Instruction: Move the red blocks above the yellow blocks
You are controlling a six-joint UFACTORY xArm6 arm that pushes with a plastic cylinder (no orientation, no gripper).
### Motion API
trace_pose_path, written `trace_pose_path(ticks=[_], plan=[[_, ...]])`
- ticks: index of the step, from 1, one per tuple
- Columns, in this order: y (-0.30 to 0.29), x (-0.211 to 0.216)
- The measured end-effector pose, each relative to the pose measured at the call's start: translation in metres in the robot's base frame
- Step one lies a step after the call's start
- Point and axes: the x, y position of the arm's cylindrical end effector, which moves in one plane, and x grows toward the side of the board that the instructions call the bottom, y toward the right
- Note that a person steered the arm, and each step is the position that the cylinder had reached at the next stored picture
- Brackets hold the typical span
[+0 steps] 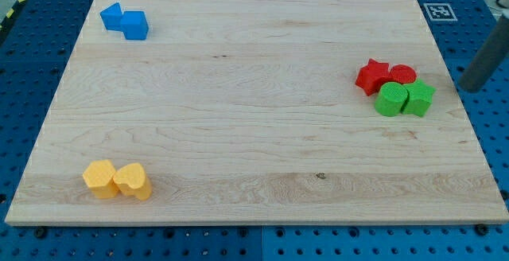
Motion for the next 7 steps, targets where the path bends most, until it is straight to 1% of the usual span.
trace_pose_path(ticks=[2,3,5,6,7], plan=[[-0.099,0.003],[-0.134,0.001],[-0.050,-0.012],[-0.048,-0.037],[-0.071,-0.050]])
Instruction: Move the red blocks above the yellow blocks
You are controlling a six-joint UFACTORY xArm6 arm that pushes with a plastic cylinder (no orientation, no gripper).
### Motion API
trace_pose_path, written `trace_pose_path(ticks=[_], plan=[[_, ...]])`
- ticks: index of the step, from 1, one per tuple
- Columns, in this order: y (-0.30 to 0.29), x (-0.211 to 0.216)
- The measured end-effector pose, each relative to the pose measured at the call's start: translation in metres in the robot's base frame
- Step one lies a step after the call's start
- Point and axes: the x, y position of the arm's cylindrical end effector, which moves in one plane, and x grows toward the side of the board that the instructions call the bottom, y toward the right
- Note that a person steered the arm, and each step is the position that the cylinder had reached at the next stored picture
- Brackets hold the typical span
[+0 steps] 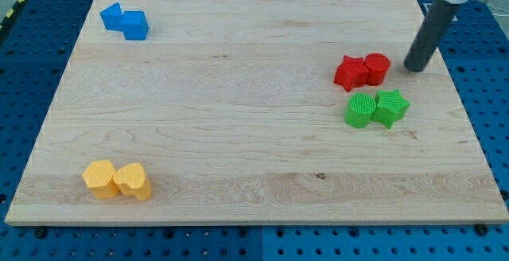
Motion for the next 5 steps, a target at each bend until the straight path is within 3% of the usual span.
trace_pose_path(ticks=[5], plan=[[-0.279,0.070]])
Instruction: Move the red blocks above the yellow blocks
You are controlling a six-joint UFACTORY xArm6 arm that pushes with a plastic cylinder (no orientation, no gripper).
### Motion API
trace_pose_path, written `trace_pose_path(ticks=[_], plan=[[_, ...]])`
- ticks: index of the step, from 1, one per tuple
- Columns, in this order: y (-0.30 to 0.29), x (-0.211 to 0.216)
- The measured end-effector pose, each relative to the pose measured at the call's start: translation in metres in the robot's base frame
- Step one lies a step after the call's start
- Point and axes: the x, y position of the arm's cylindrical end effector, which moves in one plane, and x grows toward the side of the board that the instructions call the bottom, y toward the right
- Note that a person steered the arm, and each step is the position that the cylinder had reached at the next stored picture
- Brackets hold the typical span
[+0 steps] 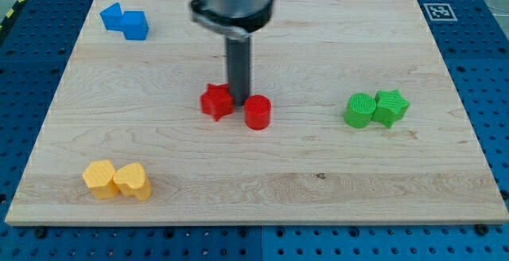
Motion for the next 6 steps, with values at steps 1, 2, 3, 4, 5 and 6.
trace_pose_path(ticks=[1,2,3,4,5,6], plan=[[-0.023,0.006],[-0.030,0.008],[-0.078,0.034],[-0.103,0.045],[-0.096,0.024],[-0.095,0.001]])
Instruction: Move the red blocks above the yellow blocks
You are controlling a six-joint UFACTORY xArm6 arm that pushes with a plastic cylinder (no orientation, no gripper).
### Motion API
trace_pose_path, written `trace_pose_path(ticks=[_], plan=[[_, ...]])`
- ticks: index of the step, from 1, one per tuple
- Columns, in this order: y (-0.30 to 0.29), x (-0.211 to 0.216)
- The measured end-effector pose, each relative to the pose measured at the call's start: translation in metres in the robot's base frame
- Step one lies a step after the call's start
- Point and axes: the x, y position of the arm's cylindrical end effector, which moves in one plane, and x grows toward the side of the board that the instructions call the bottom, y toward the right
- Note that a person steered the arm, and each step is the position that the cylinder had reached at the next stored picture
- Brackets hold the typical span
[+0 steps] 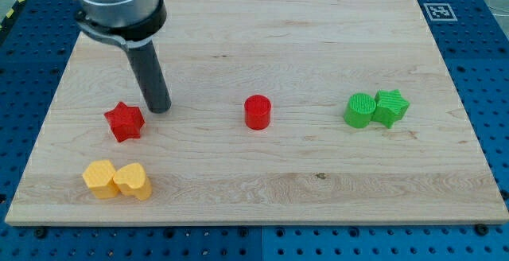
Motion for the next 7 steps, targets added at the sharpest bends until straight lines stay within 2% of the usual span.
trace_pose_path(ticks=[3,5,6,7], plan=[[-0.034,0.004],[-0.034,0.054],[-0.034,0.048],[-0.007,0.003]])
